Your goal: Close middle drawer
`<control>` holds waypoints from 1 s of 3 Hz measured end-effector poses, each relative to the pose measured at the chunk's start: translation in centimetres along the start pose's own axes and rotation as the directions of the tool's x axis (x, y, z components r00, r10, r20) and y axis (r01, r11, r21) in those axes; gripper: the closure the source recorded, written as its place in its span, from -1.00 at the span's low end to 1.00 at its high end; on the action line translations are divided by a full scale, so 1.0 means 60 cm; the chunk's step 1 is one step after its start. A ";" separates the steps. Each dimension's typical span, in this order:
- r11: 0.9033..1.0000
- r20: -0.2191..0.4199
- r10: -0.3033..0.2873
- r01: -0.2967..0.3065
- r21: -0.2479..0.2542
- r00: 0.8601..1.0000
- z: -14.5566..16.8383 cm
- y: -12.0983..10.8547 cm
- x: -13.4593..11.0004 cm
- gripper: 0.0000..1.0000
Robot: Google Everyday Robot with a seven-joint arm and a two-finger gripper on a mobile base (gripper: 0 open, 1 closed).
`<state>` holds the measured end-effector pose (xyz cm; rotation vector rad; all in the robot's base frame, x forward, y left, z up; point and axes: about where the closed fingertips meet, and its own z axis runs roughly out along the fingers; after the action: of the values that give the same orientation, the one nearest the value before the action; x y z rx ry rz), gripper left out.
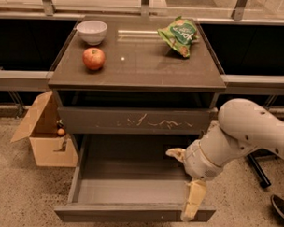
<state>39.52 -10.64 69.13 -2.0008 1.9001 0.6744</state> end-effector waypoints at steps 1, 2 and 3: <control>0.999 0.006 0.016 -0.016 -0.028 1.000 0.069 0.010 0.032 -0.65; 0.998 0.042 0.048 -0.046 -0.051 0.998 0.139 0.013 0.072 -0.18; 0.997 0.049 0.054 -0.052 -0.057 0.997 0.148 0.012 0.075 0.27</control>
Offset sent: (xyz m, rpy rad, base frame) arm -0.0248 0.0059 -0.1543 0.0818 0.1231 -0.0469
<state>37.72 -9.93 59.31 -1.9533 1.9316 0.7920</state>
